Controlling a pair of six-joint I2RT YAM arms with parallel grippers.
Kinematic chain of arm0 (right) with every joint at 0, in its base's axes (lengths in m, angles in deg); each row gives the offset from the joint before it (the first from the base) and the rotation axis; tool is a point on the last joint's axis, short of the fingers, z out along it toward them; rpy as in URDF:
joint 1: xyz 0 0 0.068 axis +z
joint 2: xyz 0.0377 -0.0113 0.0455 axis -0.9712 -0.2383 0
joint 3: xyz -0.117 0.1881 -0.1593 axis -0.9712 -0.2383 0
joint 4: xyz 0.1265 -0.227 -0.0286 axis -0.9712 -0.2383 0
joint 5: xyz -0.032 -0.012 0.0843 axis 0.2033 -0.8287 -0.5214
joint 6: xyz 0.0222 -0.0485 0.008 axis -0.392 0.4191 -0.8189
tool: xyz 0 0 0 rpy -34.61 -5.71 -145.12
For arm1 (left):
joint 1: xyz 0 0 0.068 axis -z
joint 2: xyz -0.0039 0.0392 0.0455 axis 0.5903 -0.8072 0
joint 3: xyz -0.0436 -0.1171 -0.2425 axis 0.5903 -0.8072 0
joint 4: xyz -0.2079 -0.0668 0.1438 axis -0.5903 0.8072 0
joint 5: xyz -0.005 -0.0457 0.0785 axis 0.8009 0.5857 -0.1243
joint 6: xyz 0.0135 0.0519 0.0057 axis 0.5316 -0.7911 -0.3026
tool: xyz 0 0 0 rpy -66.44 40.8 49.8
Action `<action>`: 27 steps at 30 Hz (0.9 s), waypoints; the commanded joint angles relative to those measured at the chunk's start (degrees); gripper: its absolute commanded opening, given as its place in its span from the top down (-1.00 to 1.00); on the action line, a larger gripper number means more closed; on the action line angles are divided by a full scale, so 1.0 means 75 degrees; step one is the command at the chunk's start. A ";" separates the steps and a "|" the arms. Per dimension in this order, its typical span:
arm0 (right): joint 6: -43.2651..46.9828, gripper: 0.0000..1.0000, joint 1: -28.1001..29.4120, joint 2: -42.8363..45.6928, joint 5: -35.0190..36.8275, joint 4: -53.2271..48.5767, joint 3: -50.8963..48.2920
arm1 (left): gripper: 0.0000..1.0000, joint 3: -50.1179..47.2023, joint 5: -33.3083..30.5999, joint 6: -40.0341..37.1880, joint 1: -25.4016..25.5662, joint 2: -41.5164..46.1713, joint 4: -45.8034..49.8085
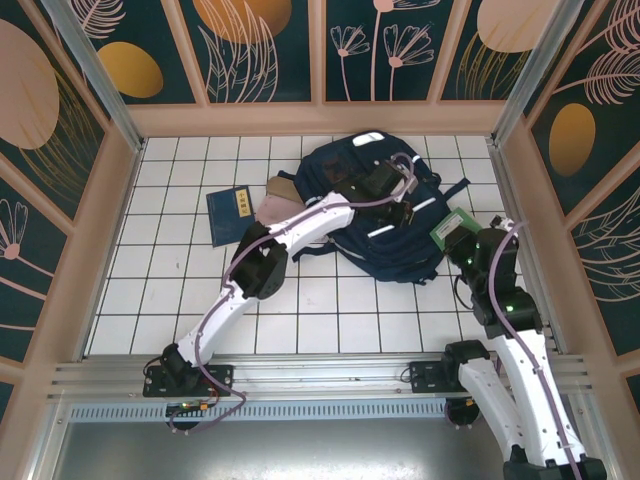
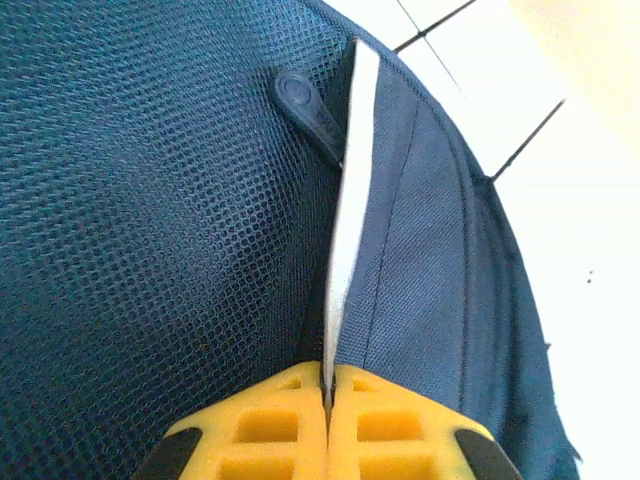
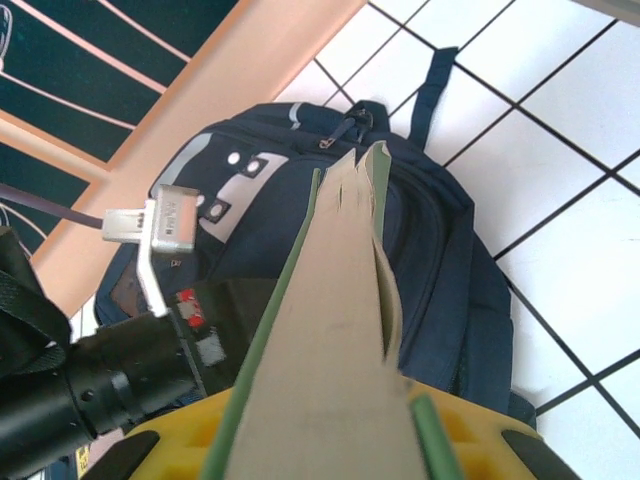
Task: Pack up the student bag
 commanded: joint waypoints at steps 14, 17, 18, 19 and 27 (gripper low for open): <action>-0.0287 1.00 -0.0075 0.0634 -0.1247 0.1592 -0.0612 | 1.00 -0.0222 0.3430 0.3943 -0.2299 0.2171 -0.3030; -0.0338 1.00 -0.0197 0.0002 -0.3002 0.2819 -0.0921 | 1.00 -0.0237 0.3554 0.4203 -0.2333 0.2306 -0.3337; -0.0428 1.00 -0.0261 -0.0180 -0.3369 0.3186 -0.0993 | 1.00 -0.0237 0.3548 0.4244 -0.2331 0.2343 -0.3369; -0.0504 1.00 -0.0306 -0.0307 -0.3643 0.3549 -0.1057 | 1.00 -0.0248 0.3554 0.4280 -0.2325 0.2379 -0.3408; -0.2077 1.00 -0.0699 -0.1677 -0.4941 0.7107 -0.2067 | 1.00 -0.0557 0.3711 0.4656 -0.2328 0.2438 -0.3753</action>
